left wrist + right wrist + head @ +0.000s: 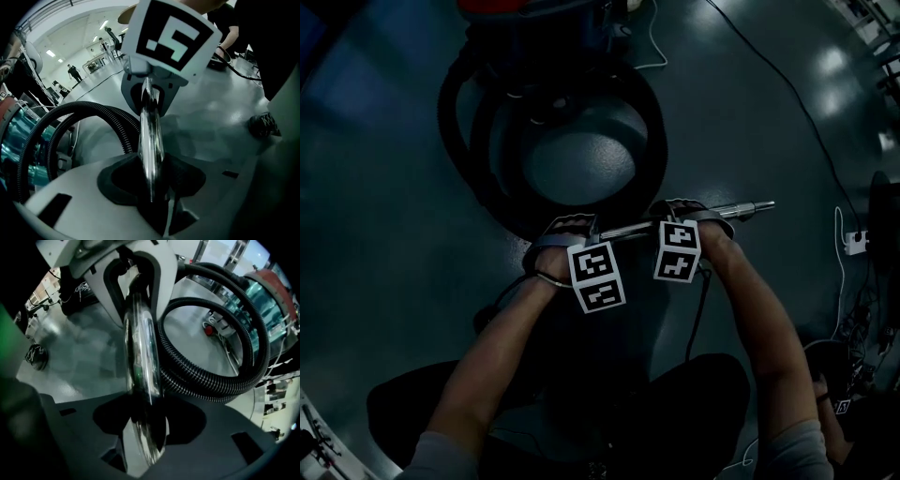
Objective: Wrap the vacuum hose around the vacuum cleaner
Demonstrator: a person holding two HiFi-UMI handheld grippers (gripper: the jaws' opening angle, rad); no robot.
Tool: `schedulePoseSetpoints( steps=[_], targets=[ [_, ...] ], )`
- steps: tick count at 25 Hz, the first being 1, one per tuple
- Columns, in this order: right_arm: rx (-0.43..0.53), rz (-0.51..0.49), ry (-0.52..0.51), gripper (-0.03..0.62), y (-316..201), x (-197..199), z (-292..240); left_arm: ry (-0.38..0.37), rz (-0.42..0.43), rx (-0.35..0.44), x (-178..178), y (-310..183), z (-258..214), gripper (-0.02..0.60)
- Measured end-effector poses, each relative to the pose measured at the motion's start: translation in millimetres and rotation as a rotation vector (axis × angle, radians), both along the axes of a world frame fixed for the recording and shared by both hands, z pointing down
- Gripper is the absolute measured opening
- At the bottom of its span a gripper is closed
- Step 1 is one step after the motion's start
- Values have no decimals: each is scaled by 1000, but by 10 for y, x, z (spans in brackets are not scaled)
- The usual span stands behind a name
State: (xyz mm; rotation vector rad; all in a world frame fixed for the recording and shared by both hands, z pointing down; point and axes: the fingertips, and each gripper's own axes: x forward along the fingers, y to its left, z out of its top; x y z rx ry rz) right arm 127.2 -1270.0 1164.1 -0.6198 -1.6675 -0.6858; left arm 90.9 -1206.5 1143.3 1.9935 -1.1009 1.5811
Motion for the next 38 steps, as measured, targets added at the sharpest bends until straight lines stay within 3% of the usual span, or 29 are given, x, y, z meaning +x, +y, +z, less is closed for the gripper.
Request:
schedulePoseSetpoints(
  steps=[6,11,22,25,27,32,38],
  targets=[
    [97,14,-104,176,-221,131,-90,-3,26,-12,52,-142,91,173],
    [82,50,-120,176,-296,124,36,56,81,-36,10,-238,251,173],
    [44,105,-15,176,-316,-13,213,175,52,-119,-144,-232,422,175],
    [11,148,-2,176,-319,-6,261,202,21,-97,-149,-262,342,190],
    [-10,174,-11,178,-325,20,279,236,-8,-83,-168,-309,221,252],
    [-81,230,-58,198,-325,13,213,294,-57,-63,-184,-387,22,255],
    [-221,366,-112,215,-321,-20,-73,259,17,-107,-155,-372,34,255]
  ],
)
